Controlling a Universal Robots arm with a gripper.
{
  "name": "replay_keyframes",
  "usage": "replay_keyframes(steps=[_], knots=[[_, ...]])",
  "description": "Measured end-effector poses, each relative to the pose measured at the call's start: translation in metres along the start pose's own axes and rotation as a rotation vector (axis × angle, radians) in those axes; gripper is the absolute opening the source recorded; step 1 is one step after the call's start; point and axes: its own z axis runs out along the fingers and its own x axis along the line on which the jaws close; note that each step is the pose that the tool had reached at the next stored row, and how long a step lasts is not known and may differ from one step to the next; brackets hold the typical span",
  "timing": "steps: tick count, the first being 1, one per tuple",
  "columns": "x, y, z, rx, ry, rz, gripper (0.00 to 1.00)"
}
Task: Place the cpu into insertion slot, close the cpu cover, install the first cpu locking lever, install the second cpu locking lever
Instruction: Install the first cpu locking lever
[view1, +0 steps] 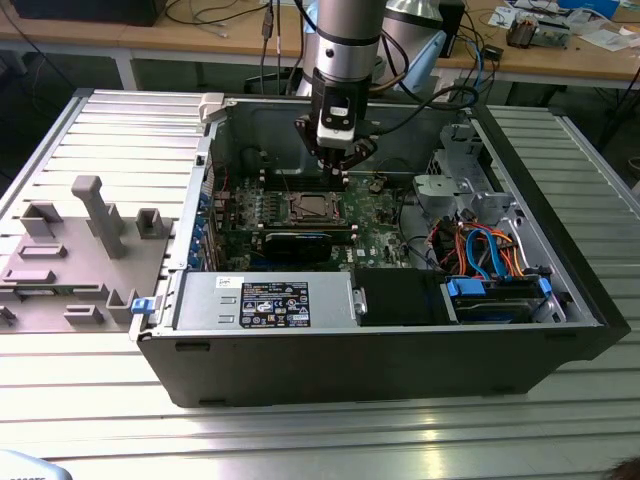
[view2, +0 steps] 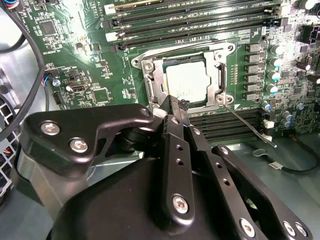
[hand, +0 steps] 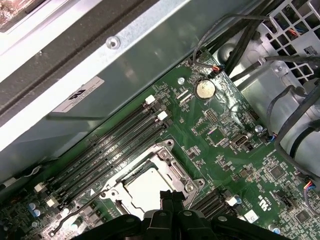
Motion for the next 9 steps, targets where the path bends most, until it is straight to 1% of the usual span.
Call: replay_keyframes(steps=[9], knots=[[0.0000,0.0000,0.0000,-0.0001,-0.0006,-0.026,0.11]])
